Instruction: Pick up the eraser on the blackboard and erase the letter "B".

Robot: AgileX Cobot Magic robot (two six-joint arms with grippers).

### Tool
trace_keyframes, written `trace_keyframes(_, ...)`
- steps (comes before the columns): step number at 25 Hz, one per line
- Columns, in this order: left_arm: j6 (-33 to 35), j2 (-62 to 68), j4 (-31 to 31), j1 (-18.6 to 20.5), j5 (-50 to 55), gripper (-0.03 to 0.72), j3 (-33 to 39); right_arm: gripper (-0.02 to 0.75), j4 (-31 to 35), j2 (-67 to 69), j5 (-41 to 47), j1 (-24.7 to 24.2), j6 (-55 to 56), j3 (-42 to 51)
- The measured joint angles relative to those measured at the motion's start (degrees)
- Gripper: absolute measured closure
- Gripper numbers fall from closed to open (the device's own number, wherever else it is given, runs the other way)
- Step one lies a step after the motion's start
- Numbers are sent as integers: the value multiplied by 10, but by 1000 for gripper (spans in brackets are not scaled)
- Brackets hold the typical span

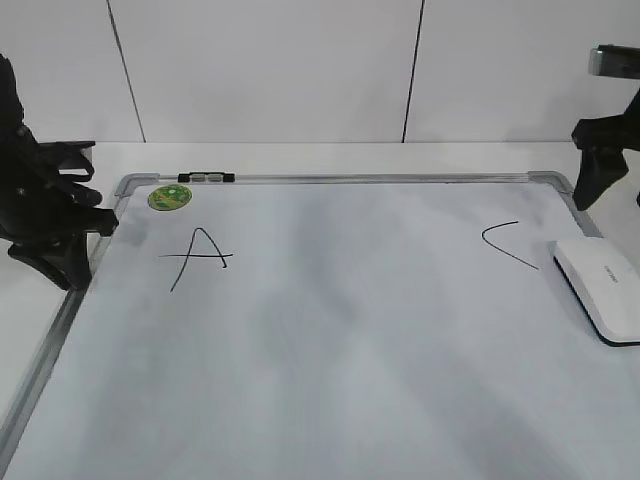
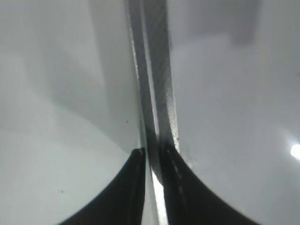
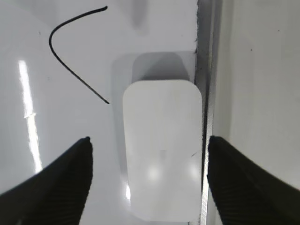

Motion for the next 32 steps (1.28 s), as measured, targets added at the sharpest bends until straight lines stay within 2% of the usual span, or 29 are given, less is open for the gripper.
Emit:
trace_keyframes(1,3,0,4,0,0,585,0,155,0,-5,0,0,3,0)
trace_keyframes(5,5,0,21,0,0,404,0,157,1,-27,1,0,16,0)
trace_keyframes(8,5,0,30,0,6,340,-7,164,5,-48,2,0,18,0)
trace_keyframes(16,9,-40,37,0,107,326,-70,166,14,-130,4,0,20,2)
trace_keyframes(23,10,-109,29,0,122,327,-71,166,15,-239,7,0,21,53)
trace_keyframes(27,10,-167,28,0,123,327,-27,166,15,-314,10,0,21,124)
trace_keyframes(32,10,-270,30,0,128,327,66,166,17,-413,13,0,21,229)
